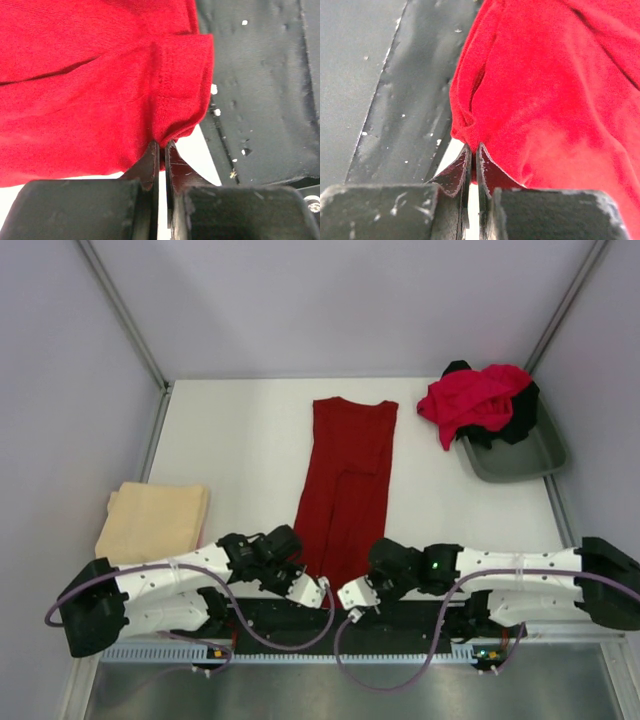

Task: Fold and stack the t-shirts
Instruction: Grab the bottom of the folded rectangular tshirt with both arms, then fold the folded rectangular tshirt in 1/3 of the way

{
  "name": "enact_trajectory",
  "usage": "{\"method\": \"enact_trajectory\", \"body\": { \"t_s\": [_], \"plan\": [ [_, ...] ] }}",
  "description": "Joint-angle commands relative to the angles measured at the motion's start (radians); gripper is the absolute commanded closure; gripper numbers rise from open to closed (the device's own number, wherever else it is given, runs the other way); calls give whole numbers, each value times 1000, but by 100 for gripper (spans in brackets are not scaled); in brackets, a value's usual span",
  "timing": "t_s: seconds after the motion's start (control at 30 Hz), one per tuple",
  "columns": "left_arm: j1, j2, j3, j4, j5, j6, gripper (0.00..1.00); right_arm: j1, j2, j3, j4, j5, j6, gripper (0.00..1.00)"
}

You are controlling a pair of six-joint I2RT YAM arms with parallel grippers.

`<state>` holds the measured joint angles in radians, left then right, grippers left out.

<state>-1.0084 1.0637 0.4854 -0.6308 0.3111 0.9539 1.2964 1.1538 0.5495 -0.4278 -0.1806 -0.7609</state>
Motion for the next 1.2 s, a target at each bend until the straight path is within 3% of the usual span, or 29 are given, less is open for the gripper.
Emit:
{"method": "enact_trajectory", "body": {
  "t_s": [0.0,0.2,0.3,0.53,0.77,1.17],
  "plan": [
    [19,-56,100,-21,-115,-85,100,-124,-133,32,-2,-126,107,100],
    [158,36,316,-23,-103,-174,100,-425,-143,139,23,-243,156,100],
    [267,143,448,-1,-60,-236,100,-552,-86,179,78,-278,170,100],
    [404,462,738,52,-139,-319,100,-776,113,288,291,-333,193,100],
    [482,682,929,78,-121,-391,100,-905,317,394,322,-376,164,100],
    [501,926,1122,60,-164,-414,100,-960,520,498,310,-347,192,100]
  ]
}}
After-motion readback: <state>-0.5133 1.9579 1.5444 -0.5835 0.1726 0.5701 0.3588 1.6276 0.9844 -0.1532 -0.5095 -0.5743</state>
